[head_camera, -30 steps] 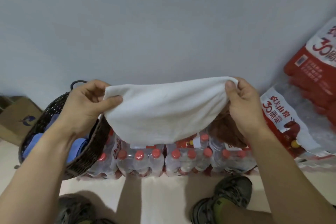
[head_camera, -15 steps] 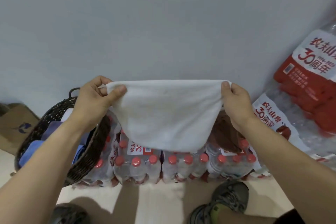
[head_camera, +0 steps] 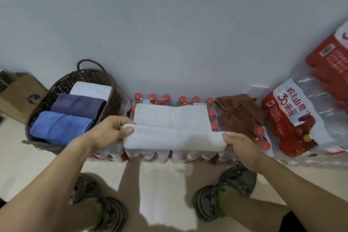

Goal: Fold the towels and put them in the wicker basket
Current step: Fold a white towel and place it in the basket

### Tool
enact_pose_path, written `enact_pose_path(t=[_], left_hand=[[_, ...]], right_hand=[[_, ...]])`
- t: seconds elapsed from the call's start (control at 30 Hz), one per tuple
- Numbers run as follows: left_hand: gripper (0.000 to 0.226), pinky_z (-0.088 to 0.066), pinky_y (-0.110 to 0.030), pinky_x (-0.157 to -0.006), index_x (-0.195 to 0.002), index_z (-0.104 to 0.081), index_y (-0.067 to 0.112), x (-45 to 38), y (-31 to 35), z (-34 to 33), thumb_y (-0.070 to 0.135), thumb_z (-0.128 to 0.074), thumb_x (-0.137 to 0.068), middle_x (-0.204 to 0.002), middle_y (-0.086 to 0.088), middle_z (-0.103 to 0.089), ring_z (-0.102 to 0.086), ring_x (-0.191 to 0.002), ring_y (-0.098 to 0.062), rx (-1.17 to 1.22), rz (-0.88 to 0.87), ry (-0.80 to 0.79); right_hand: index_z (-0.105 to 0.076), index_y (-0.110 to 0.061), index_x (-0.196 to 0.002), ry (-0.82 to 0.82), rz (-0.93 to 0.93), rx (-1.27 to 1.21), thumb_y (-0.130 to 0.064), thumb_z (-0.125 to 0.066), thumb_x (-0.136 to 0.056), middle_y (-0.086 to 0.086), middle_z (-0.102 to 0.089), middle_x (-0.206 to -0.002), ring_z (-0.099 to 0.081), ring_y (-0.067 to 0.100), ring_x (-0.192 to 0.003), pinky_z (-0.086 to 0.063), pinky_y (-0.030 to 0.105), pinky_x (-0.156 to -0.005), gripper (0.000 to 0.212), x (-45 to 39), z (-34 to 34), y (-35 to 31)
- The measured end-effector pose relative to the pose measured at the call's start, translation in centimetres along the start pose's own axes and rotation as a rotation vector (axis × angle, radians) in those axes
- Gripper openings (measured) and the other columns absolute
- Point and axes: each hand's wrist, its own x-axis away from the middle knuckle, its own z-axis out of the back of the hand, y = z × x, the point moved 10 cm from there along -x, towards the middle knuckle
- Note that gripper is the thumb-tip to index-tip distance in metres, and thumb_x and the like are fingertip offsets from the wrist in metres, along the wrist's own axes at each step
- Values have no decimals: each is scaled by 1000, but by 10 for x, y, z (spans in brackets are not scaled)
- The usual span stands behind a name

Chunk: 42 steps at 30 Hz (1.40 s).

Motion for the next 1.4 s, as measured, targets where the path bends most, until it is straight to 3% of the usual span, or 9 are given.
enact_pose_path(t=[0.1,0.23,0.5,0.7,0.8,1.03,1.2,1.33,1.4], left_hand=[[16,-45,-51,-70,-96,-69,8,3,-41,-21,14,-55,-99,-83,-30,-63,-58,-72,-38,0,182,-120],[19,-53,-39,-67,-94,-70,14,-3,-47,-21,17,-53,-100,-79,-11,-72,-67,-73,-30,29,226,-122],[16,-48,-14,-56,-92,-67,13,-50,-22,9,24,-57,-98,-84,-3,-71,-62,-71,-12,-98,29,284],[20,-46,-26,-59,-85,-62,13,-80,-30,19,27,-55,-98,-79,-4,-67,-58,-68,-14,-182,-2,412],[21,-49,-33,-63,-83,-61,18,-96,-33,19,31,-54,-97,-75,-1,-66,-60,-69,-18,-258,4,407],[24,-56,-42,-72,-100,-62,15,-106,-35,27,36,-52,-93,-82,-6,-68,-63,-75,-27,-520,128,505],[29,-46,-48,-74,-105,-58,2,-79,21,-6,24,-52,-86,-102,-22,-56,-54,-91,-41,-787,-155,715],[48,-36,-46,-105,-129,-53,7,-70,14,-71,31,-37,-91,-135,-15,-51,-44,-128,-34,-806,-279,495],[56,-6,-40,-123,-153,-26,14,-71,-19,-85,37,-25,-101,-162,-12,-17,-7,-151,-26,-877,-201,363]], right_hand=[[-69,-8,-101,-43,-108,64,-20,-48,-103,18,-70,-107,-68,31,-98,-53,50,-95,25,7,-9,38],[-71,-12,-97,-80,-76,102,-24,-45,-104,5,-73,-95,-70,23,-90,-56,45,-90,30,6,-17,31],[-68,-6,-98,106,165,322,-29,-49,-102,8,-66,-96,-60,24,-87,-48,36,-75,31,-38,-17,-20],[-67,-7,-103,213,140,284,-35,-51,-101,5,-68,-107,-63,20,-90,-50,29,-74,31,-86,-17,-10],[-62,-11,-87,308,136,426,-36,-51,-100,6,-68,-96,-58,11,-70,-39,20,-56,31,-104,-11,-13],[-62,-8,-103,352,93,697,-44,-44,-101,5,-65,-94,-54,13,-68,-31,17,-50,41,-112,-15,-19],[-57,-12,-107,401,-23,799,-68,-35,-93,4,-64,-94,-59,20,-76,-44,28,-64,62,-98,-8,-15],[-59,-17,-117,283,-171,767,-82,-36,-82,4,-65,-109,-58,22,-87,-47,32,-71,77,-85,-16,12],[-54,-20,-124,252,-187,762,-80,-47,-79,4,-63,-117,-61,24,-98,-53,36,-78,76,-76,-20,18]])
